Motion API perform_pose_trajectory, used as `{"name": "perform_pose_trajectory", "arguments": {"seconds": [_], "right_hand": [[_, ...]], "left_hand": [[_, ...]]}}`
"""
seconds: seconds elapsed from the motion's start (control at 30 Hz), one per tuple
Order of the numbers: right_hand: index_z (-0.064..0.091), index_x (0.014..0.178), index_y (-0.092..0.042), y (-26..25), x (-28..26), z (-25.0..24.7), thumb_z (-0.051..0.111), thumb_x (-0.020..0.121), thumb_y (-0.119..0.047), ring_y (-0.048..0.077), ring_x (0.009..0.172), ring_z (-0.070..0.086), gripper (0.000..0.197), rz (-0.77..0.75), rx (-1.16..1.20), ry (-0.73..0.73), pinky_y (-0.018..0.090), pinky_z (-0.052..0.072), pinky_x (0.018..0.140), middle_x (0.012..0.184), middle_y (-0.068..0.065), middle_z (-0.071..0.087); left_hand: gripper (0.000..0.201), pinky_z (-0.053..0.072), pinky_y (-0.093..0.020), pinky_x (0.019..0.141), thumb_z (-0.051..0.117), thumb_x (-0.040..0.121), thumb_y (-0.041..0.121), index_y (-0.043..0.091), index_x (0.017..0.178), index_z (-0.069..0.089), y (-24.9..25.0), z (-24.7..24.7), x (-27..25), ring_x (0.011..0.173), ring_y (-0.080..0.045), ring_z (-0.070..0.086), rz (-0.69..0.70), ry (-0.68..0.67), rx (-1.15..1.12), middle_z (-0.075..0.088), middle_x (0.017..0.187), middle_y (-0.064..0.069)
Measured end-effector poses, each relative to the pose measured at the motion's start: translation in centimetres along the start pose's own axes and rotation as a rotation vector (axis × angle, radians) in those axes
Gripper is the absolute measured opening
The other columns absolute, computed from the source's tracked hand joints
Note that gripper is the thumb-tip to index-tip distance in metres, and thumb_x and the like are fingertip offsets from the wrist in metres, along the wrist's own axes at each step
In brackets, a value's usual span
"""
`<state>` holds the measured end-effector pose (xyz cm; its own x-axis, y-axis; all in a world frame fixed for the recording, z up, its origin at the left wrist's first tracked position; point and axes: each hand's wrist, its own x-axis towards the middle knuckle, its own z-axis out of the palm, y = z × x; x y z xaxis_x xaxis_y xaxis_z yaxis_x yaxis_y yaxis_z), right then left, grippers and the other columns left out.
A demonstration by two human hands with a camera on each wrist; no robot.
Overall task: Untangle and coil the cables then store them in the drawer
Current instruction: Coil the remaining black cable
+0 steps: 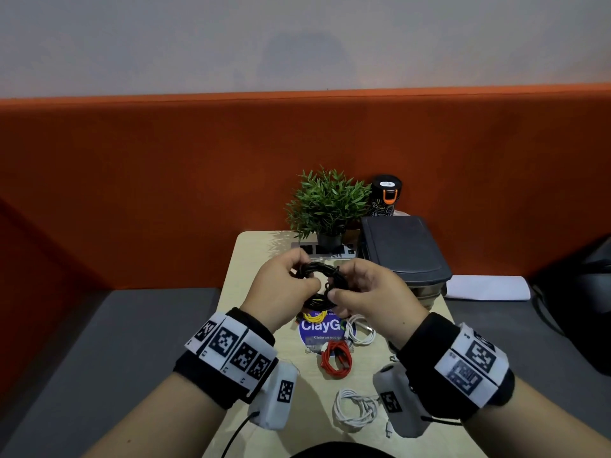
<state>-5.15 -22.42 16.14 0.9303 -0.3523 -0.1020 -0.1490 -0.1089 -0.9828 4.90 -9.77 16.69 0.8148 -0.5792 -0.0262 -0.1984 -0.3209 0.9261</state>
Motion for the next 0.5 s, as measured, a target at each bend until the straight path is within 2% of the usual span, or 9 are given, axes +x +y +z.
{"name": "perform_pose_trajectory", "arguments": {"seconds": [0.1, 0.13, 0.23, 0.33, 0.4, 0.5], "right_hand": [[0.062, 0.088, -0.015, -0.1, 0.4, -0.3, 0.069, 0.082, 0.000, 0.020, 0.058, 0.062, 0.018, 0.016, 0.053, 0.029, 0.033, 0.055, 0.062, 0.077, 0.013, 0.066], [0.062, 0.089, -0.014, -0.1, 0.4, -0.5, 0.069, 0.081, 0.000, 0.019, 0.056, 0.060, 0.017, 0.027, 0.085, 0.038, 0.029, 0.053, 0.058, 0.077, 0.014, 0.065], [0.061, 0.088, -0.009, 0.0, 0.7, -1.0, 0.067, 0.082, 0.004, 0.019, 0.053, 0.057, 0.015, 0.066, 0.252, 0.056, 0.018, 0.046, 0.047, 0.081, 0.018, 0.062], [0.060, 0.091, -0.008, 0.3, 0.9, -1.0, 0.063, 0.084, 0.005, 0.018, 0.055, 0.055, 0.015, 0.071, 0.364, 0.021, 0.019, 0.043, 0.047, 0.086, 0.018, 0.062], [0.059, 0.096, -0.006, 0.5, 0.9, -0.9, 0.060, 0.085, 0.004, 0.017, 0.057, 0.056, 0.015, 0.065, 0.430, -0.034, 0.019, 0.042, 0.048, 0.082, 0.014, 0.063], [0.058, 0.100, -0.005, 0.7, 0.9, -0.9, 0.066, 0.081, -0.002, 0.014, 0.059, 0.057, 0.020, 0.037, 0.469, -0.109, 0.019, 0.040, 0.049, 0.079, 0.009, 0.065]], "left_hand": [[0.013, 0.042, -0.018, 0.052, 0.059, 0.082, -0.003, 0.010, 0.084, 0.061, -0.2, -0.1, 0.1, 0.062, -0.012, 0.054, -0.008, -0.107, -0.068, 0.059, 0.068, 0.002], [0.012, 0.039, -0.016, 0.051, 0.060, 0.084, -0.001, 0.010, 0.087, 0.063, -0.3, -0.3, 0.1, 0.059, -0.008, 0.052, -0.021, -0.158, -0.122, 0.060, 0.067, 0.004], [0.005, 0.037, -0.019, 0.053, 0.061, 0.088, 0.012, 0.010, 0.089, 0.066, -0.8, -1.0, 0.0, 0.058, -0.009, 0.050, -0.035, -0.270, -0.210, 0.062, 0.072, -0.001], [0.017, 0.041, -0.020, 0.052, 0.057, 0.085, 0.021, 0.008, 0.084, 0.068, -0.9, -1.4, 0.1, 0.055, -0.011, 0.049, -0.036, -0.301, -0.313, 0.059, 0.072, -0.005], [0.023, 0.039, -0.021, 0.052, 0.056, 0.080, 0.029, 0.009, 0.080, 0.067, -1.0, -1.5, 0.1, 0.053, -0.014, 0.046, -0.059, -0.304, -0.363, 0.057, 0.071, -0.008], [0.023, 0.036, -0.025, 0.052, 0.057, 0.079, 0.030, 0.009, 0.076, 0.064, -1.1, -1.7, 0.1, 0.053, -0.016, 0.043, -0.115, -0.332, -0.434, 0.054, 0.071, -0.009]]}}
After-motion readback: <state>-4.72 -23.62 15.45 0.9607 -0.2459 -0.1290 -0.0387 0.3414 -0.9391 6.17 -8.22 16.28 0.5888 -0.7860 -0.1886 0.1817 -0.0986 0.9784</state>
